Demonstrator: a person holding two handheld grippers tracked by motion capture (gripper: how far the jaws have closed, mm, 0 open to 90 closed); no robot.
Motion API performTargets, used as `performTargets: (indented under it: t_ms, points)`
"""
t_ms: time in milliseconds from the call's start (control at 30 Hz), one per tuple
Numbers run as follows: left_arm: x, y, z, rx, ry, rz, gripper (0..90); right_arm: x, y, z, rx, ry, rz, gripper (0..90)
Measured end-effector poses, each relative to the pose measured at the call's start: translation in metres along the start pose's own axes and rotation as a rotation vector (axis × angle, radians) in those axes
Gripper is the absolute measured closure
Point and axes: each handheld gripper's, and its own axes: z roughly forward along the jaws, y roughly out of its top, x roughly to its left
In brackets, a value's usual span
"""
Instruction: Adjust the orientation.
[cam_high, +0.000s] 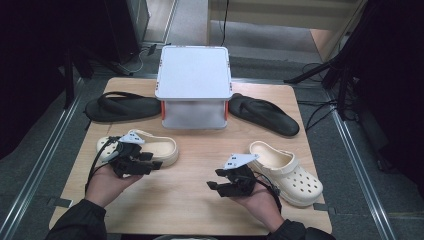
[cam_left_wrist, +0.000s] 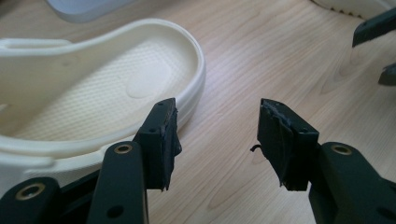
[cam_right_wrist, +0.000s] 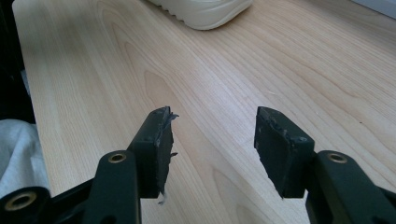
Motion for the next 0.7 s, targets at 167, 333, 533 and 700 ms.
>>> performTargets:
  t_ms: [167,333,533,700]
  points:
    - [0.006,0.007,-0.015,0.011,0.056,-0.027,49.6,0.003,0.004,0.006,0.017,0.009,-0.034,46.5]
    - [0.012,0.015,-0.023,0.036,0.068,-0.046,49.5,0.008,0.007,0.010,0.022,0.030,-0.044,45.5]
    - [0.018,0.028,-0.034,0.033,0.087,-0.058,49.9,0.011,0.009,0.017,0.037,0.042,-0.051,44.9]
    - [0.030,0.043,-0.038,0.049,0.112,-0.085,49.7,0.013,0.009,0.019,0.048,0.044,-0.061,44.2]
